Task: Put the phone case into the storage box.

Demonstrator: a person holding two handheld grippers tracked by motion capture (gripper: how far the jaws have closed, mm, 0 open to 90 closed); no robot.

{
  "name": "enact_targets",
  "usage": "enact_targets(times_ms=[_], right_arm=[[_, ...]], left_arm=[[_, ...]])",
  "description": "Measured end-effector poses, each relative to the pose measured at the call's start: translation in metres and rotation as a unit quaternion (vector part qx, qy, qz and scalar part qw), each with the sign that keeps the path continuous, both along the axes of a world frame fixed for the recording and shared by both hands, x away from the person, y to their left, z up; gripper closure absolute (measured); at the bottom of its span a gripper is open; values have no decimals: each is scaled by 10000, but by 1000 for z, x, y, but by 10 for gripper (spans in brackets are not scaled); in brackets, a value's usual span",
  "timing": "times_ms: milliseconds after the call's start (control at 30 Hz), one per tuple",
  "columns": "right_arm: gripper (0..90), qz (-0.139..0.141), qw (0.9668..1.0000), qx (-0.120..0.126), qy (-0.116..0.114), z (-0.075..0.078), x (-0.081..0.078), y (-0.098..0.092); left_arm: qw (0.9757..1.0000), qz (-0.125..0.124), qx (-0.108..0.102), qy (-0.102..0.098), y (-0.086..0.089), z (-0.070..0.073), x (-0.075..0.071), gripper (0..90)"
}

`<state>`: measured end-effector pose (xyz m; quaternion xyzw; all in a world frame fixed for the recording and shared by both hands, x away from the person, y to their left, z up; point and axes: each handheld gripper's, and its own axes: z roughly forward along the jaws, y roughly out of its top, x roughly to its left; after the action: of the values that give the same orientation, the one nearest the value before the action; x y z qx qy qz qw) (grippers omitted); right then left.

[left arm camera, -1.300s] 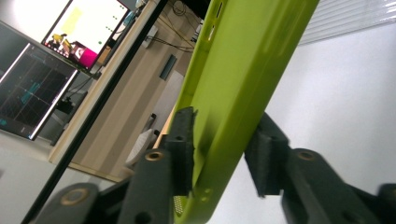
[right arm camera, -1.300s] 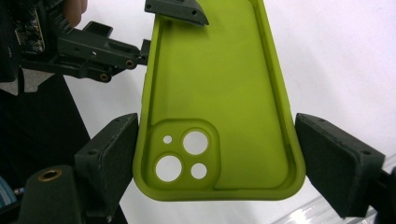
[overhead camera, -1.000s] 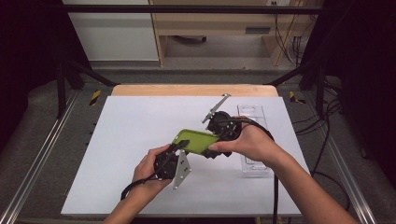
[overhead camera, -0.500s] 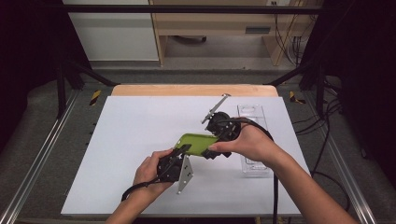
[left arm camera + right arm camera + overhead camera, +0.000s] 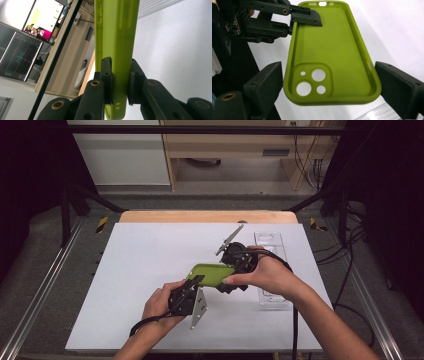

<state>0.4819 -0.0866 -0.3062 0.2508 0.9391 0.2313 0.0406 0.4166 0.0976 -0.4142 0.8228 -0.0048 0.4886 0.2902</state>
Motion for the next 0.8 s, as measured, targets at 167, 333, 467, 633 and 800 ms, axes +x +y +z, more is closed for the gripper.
enact_targets(times_ms=[167,333,467,633,800], right_arm=[[71,9,9998,145,-121,2,0,-5],[67,-7,9997,187,-157,4,0,-7],[67,8,9996,213,-163,4,-1,-7],[65,23,9995,211,-223,3,-2,-7],[65,40,9991,271,-325,3,-3,-9]], left_arm=[[10000,8,18,-9,0,0,1,775],[10000,2,33,-28,-1,0,1,775],[10000,-4,43,-67,-2,1,0,775],[10000,-1,34,-82,-2,1,0,775],[9999,26,58,-95,0,2,0,775]])
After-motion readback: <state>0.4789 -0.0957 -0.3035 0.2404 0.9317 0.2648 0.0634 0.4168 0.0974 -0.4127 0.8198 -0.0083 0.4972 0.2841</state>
